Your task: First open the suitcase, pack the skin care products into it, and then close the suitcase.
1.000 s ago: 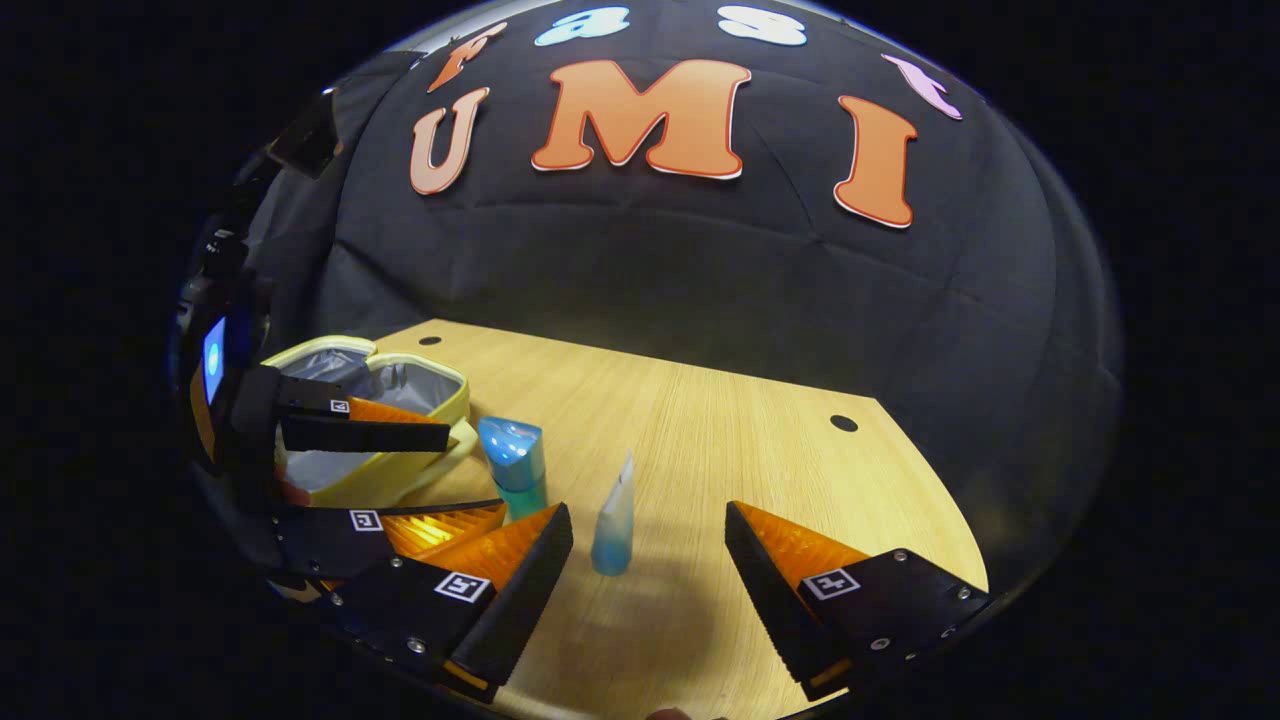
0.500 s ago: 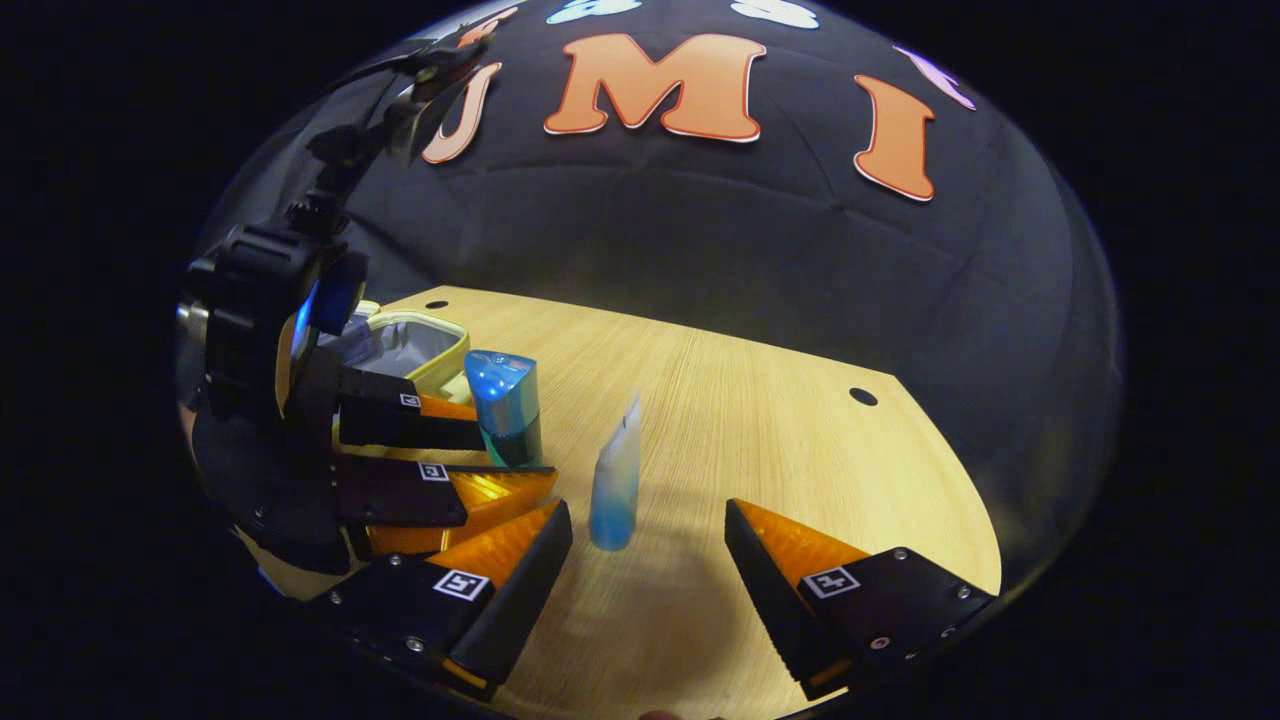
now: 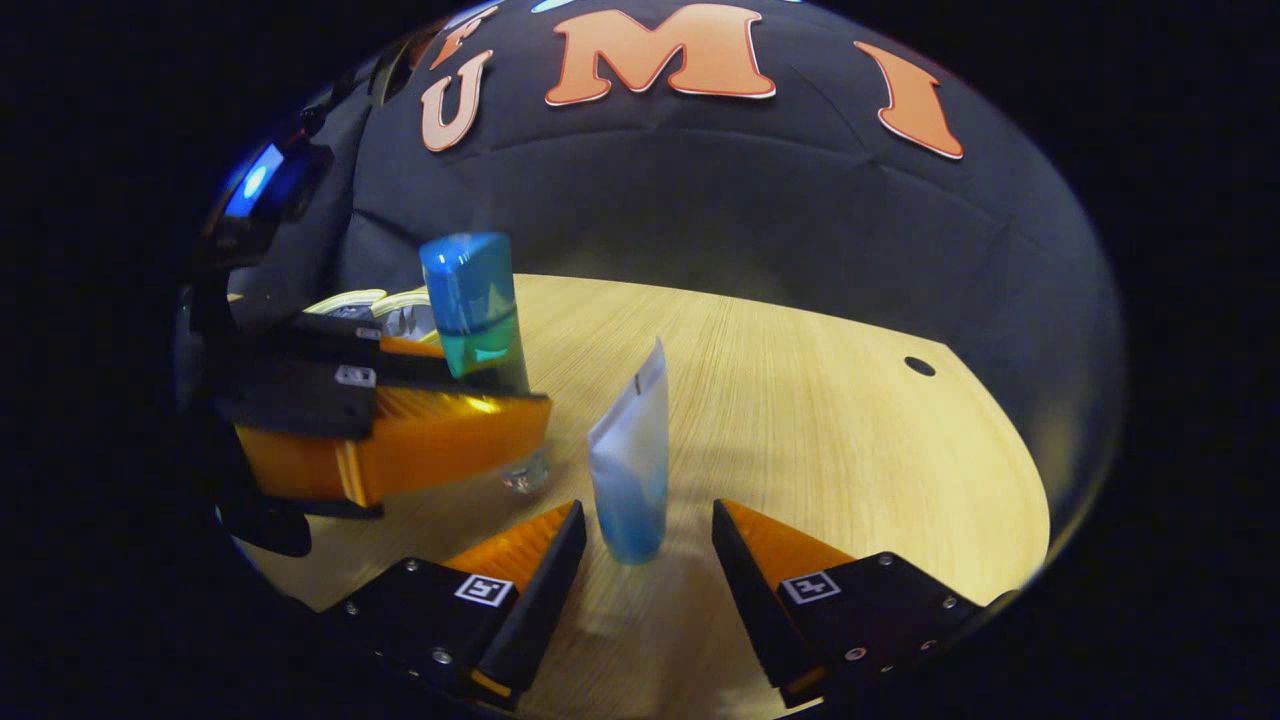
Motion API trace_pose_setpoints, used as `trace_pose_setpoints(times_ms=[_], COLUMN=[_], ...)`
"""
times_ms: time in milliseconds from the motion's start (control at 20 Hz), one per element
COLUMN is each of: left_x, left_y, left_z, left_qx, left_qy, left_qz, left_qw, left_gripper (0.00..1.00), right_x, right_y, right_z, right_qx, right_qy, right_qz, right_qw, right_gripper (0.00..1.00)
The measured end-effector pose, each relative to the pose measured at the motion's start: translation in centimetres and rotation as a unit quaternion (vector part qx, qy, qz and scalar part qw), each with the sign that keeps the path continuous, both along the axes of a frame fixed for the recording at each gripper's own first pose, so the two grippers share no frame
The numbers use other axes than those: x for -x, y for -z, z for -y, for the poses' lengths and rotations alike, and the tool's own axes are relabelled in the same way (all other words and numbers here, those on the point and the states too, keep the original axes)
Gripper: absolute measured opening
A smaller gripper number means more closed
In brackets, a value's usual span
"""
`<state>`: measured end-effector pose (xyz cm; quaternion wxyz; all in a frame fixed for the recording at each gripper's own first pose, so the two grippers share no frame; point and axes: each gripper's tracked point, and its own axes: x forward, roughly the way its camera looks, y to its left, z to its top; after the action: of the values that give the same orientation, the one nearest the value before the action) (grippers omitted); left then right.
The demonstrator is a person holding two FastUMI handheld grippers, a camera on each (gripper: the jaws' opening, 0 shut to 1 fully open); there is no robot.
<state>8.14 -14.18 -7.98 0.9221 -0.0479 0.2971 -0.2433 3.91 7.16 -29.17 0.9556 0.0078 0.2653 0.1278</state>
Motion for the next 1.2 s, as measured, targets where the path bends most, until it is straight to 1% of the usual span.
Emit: trace_pose_setpoints(times_ms=[50, 100, 150, 200, 250, 300, 350, 400, 500, 550, 600, 650, 700, 800, 850, 950, 1050, 1100, 1150, 1200], left_x=[-0.5, -0.6, -0.8, -1.1, -1.3, -1.3, -1.3, -1.2, -1.1, -1.0, -0.8, -0.8, -0.6, 0.4, 0.7, 1.4, 1.8, 2.1, 2.4, 2.9], left_y=[-0.8, -1.4, -2.1, -2.7, -3.1, -3.6, -4.0, -4.1, -4.6, -4.9, -4.8, -4.7, -4.7, -4.7, -4.3, -3.3, -2.6, -2.5, -2.4, -1.9], left_z=[-0.4, -1.0, -1.6, -2.2, -2.9, -3.7, -4.8, -5.7, -7.7, -9.0, -10.3, -11.9, -13.2, -16.3, -17.9, -21.4, -24.2, -25.1, -26.3, -27.3], left_qx=[0.006, 0.01, 0.008, 0.007, 0.005, 0.006, 0.003, 0.002, 0.004, 0.001, -0.007, -0.013, -0.014, -0.011, -0.013, -0.023, -0.017, -0.014, -0.017, -0.026], left_qy=[-0.006, -0.012, -0.018, -0.023, -0.028, -0.033, -0.041, -0.048, -0.065, -0.072, -0.079, -0.088, -0.095, -0.112, -0.119, -0.135, -0.148, -0.155, -0.157, -0.158], left_qz=[0.003, 0.006, 0.008, 0.011, 0.012, 0.014, 0.014, 0.013, 0.01, 0.008, 0.006, 0.002, -0.003, -0.021, -0.031, -0.05, -0.073, -0.083, -0.091, -0.1], left_qw=[1.0, 1.0, 1.0, 1.0, 1.0, 0.999, 0.999, 0.999, 0.998, 0.997, 0.997, 0.996, 0.995, 0.993, 0.992, 0.989, 0.986, 0.984, 0.983, 0.982], left_gripper=[0.5, 0.5, 0.48, 0.49, 0.48, 0.5, 0.49, 0.49, 0.48, 0.5, 0.48, 0.49, 0.49, 0.48, 0.5, 0.49, 0.49, 0.51, 0.49, 0.5], right_x=[-0.5, -0.7, -0.9, -0.9, -0.9, -0.8, -0.8, -0.8, -1.0, -1.1, -0.9, -0.9, -0.9, -0.7, -0.5, 0.0, 0.3, 0.6, 1.0, 1.2], right_y=[-0.3, -0.3, -0.1, 0.1, -0.3, -0.1, -0.2, -0.3, -1.5, -2.3, -3.1, -4.2, -5.3, -7.4, -8.5, -10.3, -11.4, -11.7, -12.1, -12.2], right_z=[-0.2, -0.4, -0.5, -0.7, -0.7, -1.1, -1.3, -1.4, -2.1, -2.7, -3.4, -4.1, -4.8, -6.5, -7.5, -9.5, -11.6, -12.9, -14.1, -15.2], right_qx=[-0.01, -0.02, -0.022, -0.025, -0.036, -0.05, -0.06, -0.065, -0.074, -0.08, -0.087, -0.095, -0.1, -0.114, -0.121, -0.127, -0.126, -0.127, -0.133, -0.139], right_qy=[0.004, 0.005, 0.008, 0.01, 0.015, 0.015, 0.016, 0.017, 0.012, 0.009, 0.006, 0.001, -0.003, -0.017, -0.025, -0.042, -0.063, -0.074, -0.084, -0.091], right_qz=[0.006, 0.005, -0.001, -0.006, -0.007, -0.017, -0.024, -0.028, -0.027, -0.028, -0.025, -0.024, -0.021, -0.019, -0.018, -0.016, -0.016, -0.019, -0.023, -0.029], right_qw=[1.0, 1.0, 1.0, 1.0, 0.999, 0.998, 0.998, 0.997, 0.997, 0.996, 0.996, 0.995, 0.995, 0.993, 0.992, 0.991, 0.99, 0.989, 0.987, 0.986], right_gripper=[0.8, 0.71, 0.68, 0.53, 0.46, 0.38, 0.37, 0.41, 0.39, 0.39, 0.34, 0.39, 0.39, 0.39, 0.39, 0.39, 0.39, 0.39, 0.39, 0.39])
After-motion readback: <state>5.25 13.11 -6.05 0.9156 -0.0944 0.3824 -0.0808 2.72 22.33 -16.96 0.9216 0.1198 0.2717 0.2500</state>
